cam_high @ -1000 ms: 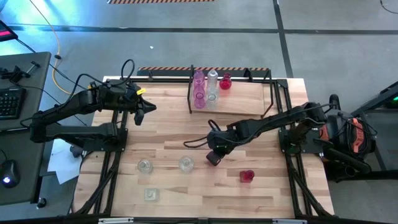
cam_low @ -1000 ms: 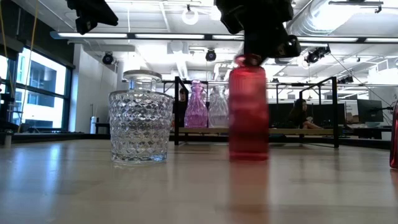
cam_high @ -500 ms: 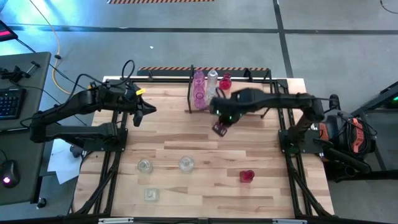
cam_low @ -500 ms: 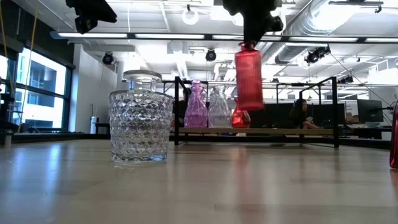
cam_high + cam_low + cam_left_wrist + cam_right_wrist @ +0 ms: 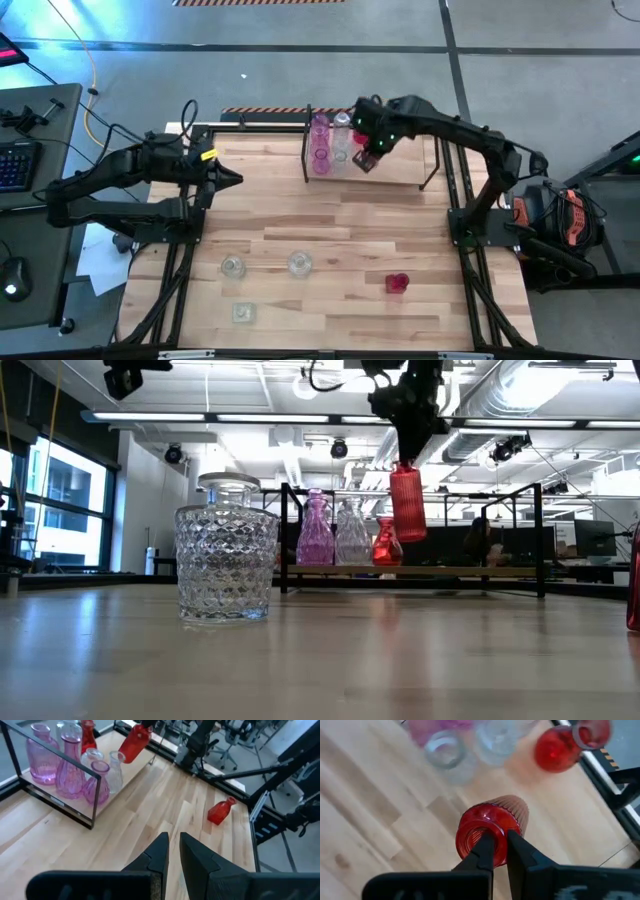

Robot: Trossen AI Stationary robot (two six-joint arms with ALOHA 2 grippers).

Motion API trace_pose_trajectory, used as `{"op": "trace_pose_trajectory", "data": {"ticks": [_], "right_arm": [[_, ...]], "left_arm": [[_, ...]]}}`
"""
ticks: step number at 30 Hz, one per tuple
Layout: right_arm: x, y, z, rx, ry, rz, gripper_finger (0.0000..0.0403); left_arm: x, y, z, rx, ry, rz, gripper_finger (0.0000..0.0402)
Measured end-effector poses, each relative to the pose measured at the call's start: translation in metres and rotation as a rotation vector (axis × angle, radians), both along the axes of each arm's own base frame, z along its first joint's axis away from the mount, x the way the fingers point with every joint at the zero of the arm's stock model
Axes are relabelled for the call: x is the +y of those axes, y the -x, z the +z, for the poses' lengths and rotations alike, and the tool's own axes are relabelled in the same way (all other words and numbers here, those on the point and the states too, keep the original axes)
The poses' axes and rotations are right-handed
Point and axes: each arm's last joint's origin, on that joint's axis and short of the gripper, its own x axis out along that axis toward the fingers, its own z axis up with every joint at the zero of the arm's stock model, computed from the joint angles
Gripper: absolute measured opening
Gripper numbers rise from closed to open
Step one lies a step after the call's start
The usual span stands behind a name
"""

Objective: Sort vases onto shelf
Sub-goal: Align the red vase with the other red vase on the shelf

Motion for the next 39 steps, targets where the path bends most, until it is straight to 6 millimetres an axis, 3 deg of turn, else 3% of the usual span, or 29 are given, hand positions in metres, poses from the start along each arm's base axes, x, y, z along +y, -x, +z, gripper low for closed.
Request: {"op": "trace_pose_trajectory", "data": {"ticks": [8,17,30,33,39], "right_arm": [[-0.038,0.012,0.002,-0.095,-0.041,-0.056,0.0001],[-0.057,0.032,-0.004,-0.071,-0.078,-0.101,0.0000],[-0.027,0.104,-0.021,-0.299,-0.070,-0.271,0.0000],[-0.024,0.105,-0.024,-0.346,-0.070,-0.296,0.0000],[-0.027,0.085,-0.026,-0.438,-0.048,-0.264,0.0000]], "left_arm": [[-0.003,0.012,0.004,-0.044,-0.008,0.029,0.0035],[-0.002,0.015,0.005,-0.054,-0.028,0.070,0.0035],[-0.001,0.015,0.005,-0.053,-0.048,0.116,0.0035],[0.000,0.015,0.005,-0.053,-0.052,0.127,0.0035],[0.000,0.015,0.005,-0.054,-0.053,0.127,0.0035]]}}
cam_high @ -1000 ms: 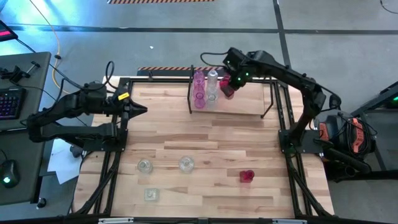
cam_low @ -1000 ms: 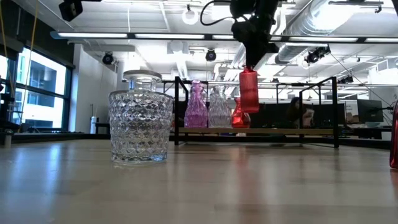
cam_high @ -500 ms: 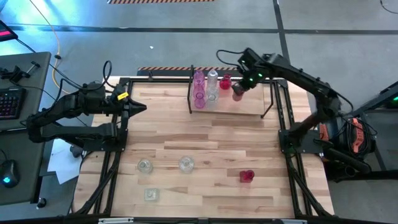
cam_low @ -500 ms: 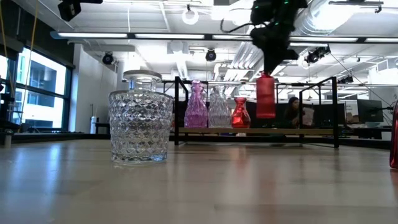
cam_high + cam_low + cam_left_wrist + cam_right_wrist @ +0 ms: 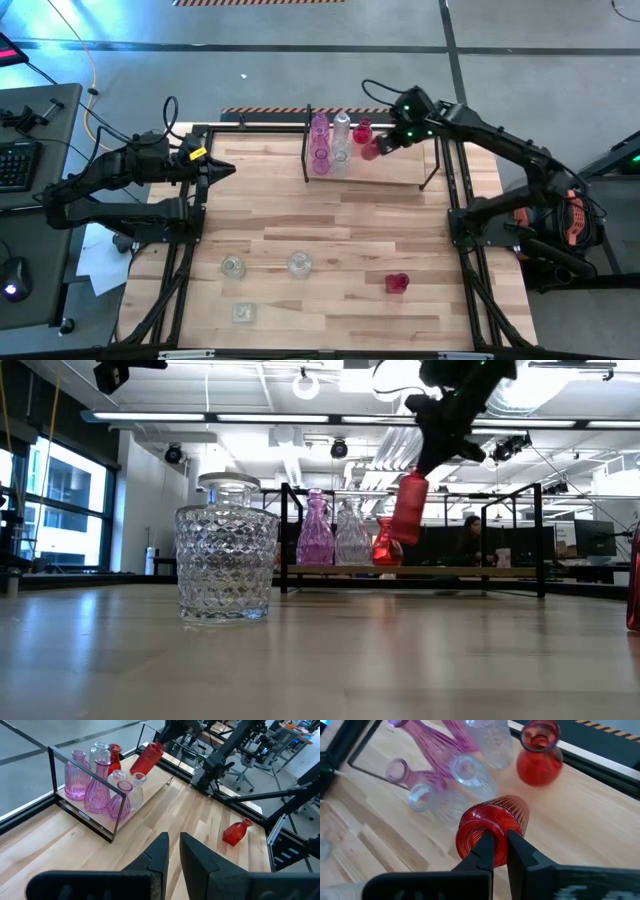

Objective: Sort vases onto shelf
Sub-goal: Align the red vase with the other red vase on the shelf

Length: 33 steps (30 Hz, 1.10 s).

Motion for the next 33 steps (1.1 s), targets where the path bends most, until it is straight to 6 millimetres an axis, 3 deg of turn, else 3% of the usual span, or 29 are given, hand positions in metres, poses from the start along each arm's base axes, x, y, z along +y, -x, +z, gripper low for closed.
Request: {"op": "trace_pose_trajectory", "data": {"ticks": [8,11,15,22,33], "right_arm": [[-0.012,-0.018,-0.023,0.065,-0.052,0.016,0.0000],[-0.016,-0.030,-0.019,0.073,-0.025,0.046,0.0000],[-0.024,-0.042,0.002,0.103,0.032,0.070,0.0000],[-0.039,-0.048,0.011,0.286,-0.029,0.094,0.0000],[-0.045,-0.061,-0.001,0.290,-0.054,0.126,0.0000]], "left_arm": [[0.000,0.000,0.000,-0.006,0.022,0.009,0.0035],[0.000,0.000,0.000,-0.006,0.022,0.009,0.0035],[0.000,0.000,0.000,-0.007,0.023,0.009,0.0035],[0.000,0.000,0.000,-0.006,0.022,0.009,0.0035],[0.000,0.000,0.000,-0.006,0.022,0.009,0.0035]]}}
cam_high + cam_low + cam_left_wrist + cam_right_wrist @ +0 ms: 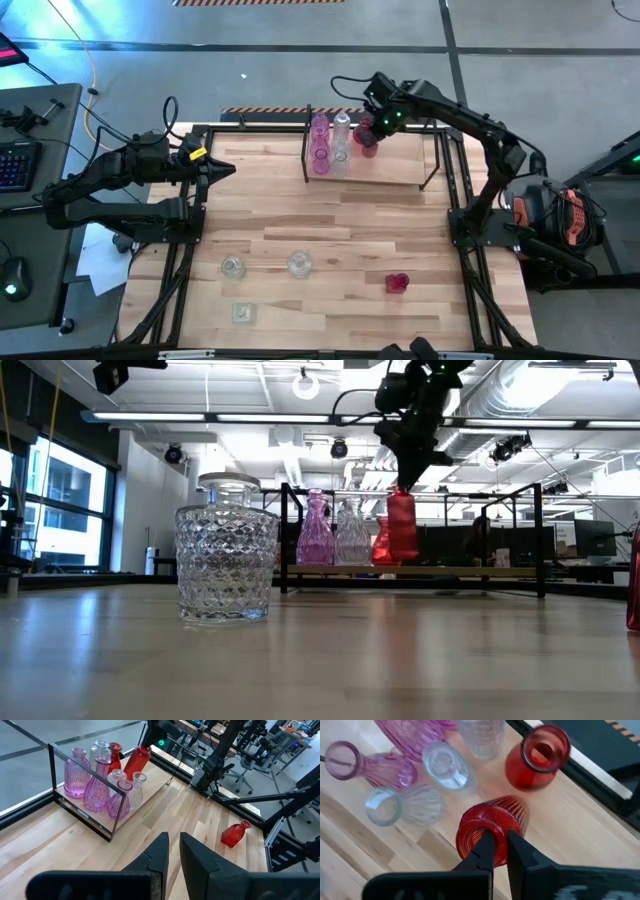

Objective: Sort vases onto shelf
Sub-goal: Align the red vase with the other red vase on the shelf

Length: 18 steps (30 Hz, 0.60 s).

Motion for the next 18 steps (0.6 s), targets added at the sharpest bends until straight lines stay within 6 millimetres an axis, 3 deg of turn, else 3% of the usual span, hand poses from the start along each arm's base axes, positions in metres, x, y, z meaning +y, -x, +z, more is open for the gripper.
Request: {"op": "trace_pose_trajectory", "data": {"ticks": [10,18], "right_arm": [[-0.006,-0.011,-0.014,0.000,-0.024,0.024,0.0000],[-0.008,-0.013,-0.013,-0.046,-0.030,0.026,0.0000]], "left_arm": [[0.000,0.000,0.000,0.001,-0.005,-0.002,0.0035],[0.000,0.000,0.000,0.000,0.001,0.000,0.0035]]}}
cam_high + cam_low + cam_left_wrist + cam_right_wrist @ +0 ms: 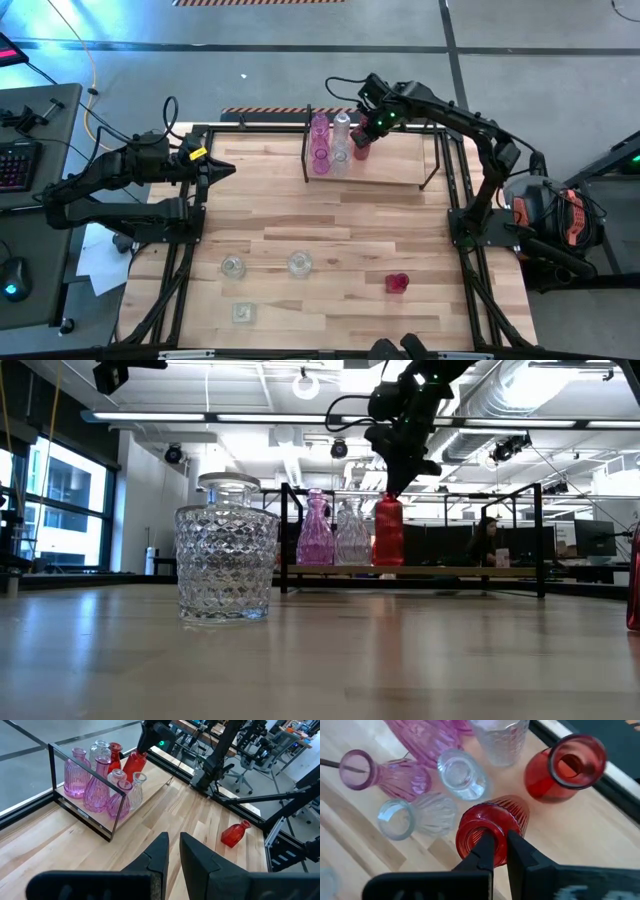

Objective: Sort vases onto shelf
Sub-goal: Align the red vase with the other red vase on the shelf

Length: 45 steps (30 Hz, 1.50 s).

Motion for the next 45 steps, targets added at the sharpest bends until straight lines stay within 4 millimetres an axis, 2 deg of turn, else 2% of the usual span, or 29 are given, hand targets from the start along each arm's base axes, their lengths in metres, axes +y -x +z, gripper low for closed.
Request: {"op": "trace_pose_trajectory", "data": {"ticks": [11,24,45], "right_arm": [[0.0003,0.0004,-0.0002,-0.005,-0.019,-0.003,0.0002],[0.0002,0.0004,0.0001,-0.007,-0.015,-0.004,0.0070],[0.0000,0.0003,0.0000,0.009,0.010,-0.014,0.0074]], "left_arm": [[0.0000,0.0000,0.0000,0.000,0.000,0.000,0.0035],[0.0000,0.0000,0.0000,0.000,0.002,0.001,0.0035],[-0.0001,-0.0001,-0.0002,-0.004,0.019,0.003,0.0035]]}}
